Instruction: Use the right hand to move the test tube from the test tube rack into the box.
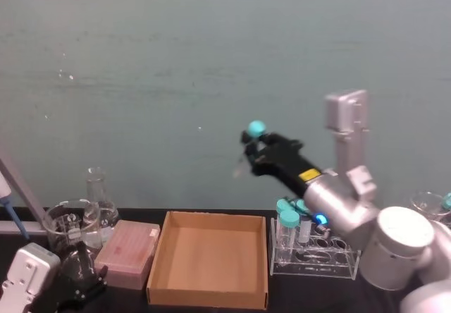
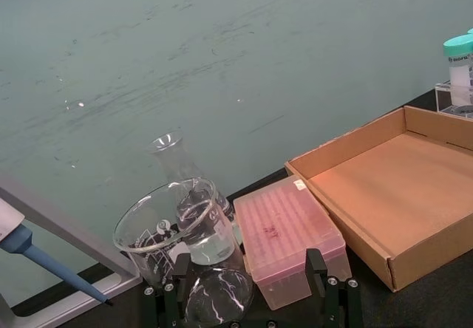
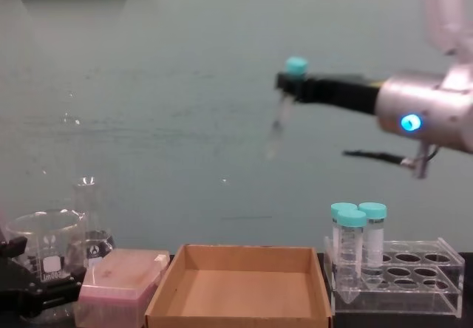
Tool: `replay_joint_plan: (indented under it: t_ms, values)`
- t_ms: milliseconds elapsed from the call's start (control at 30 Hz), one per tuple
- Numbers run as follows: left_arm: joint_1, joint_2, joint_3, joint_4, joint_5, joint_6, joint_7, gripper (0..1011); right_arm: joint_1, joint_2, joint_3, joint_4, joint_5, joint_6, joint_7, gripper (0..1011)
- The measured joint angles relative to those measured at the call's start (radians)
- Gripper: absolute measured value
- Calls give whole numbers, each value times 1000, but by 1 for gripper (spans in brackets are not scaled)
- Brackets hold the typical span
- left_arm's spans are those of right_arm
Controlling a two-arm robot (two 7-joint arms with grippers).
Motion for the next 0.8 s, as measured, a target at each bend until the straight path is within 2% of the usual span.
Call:
replay_joint_plan:
  t_ms: [67,167,267,367,467,800]
  values:
    - [0,0,0,0,0,0,0,1000,21,-14,-27,35,-1,34,0,211]
    - [0,0,0,0,0,0,0,1000,46,-32,-55,86,-10,45,-7,211]
    - [0,0,0,0,0,0,0,1000,64,-46,-73,129,-21,34,-22,211]
    - [0,0,0,0,0,0,0,1000,98,-71,-92,207,-38,12,-44,211]
    - [0,0,0,0,0,0,0,1000,112,-82,-99,241,-42,7,-49,211]
    - [0,0,0,0,0,0,0,1000,106,-77,-96,226,-41,8,-49,211]
